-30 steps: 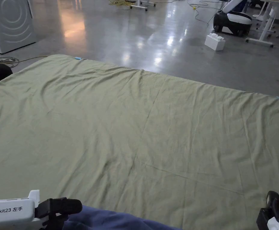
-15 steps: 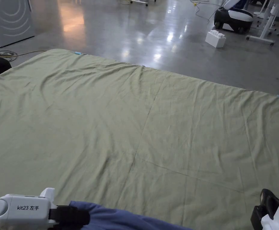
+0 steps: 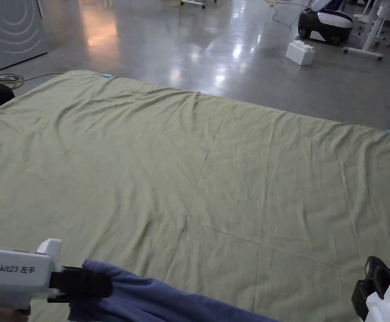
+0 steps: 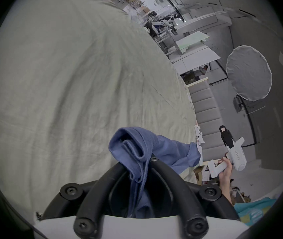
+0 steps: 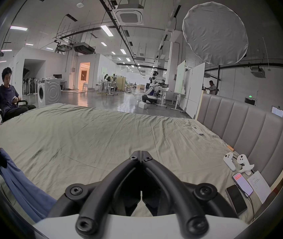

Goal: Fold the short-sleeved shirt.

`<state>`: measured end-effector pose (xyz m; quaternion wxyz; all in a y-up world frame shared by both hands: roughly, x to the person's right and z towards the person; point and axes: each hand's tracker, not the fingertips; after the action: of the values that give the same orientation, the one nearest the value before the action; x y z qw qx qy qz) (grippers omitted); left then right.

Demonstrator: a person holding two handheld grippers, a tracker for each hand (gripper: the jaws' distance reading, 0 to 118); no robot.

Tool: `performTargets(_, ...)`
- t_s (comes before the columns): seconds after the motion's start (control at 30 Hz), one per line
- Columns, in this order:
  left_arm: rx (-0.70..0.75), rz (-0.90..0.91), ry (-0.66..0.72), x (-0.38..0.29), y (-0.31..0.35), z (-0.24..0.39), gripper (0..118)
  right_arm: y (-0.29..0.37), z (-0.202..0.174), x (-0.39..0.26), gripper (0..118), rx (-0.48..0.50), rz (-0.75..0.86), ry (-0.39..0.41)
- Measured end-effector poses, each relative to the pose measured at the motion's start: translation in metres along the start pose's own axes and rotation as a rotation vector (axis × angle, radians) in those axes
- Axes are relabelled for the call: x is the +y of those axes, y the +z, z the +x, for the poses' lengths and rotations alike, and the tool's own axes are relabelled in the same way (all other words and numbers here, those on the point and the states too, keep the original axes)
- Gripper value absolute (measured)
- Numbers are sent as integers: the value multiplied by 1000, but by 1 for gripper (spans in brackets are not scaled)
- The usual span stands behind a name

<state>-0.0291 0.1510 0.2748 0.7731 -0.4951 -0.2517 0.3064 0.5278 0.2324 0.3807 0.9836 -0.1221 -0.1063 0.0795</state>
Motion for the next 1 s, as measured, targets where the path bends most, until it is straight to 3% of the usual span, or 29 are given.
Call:
performTargets(0.33,334,3,-70,17,65,28,10,-2,6,1,0,0,9,-22)
performTargets(0.5,321,-2,-72,9,53,59,10,-5,6,-3,0,11,-1,-50)
performTargets(0.7,148,-37,-27,1,27,100,10,-3,7,-6,0,17,-5,-53)
performTargets(1.0,97,-126,-1,-22,-59,146,10,0,16,-12,0,4,-17,-70)
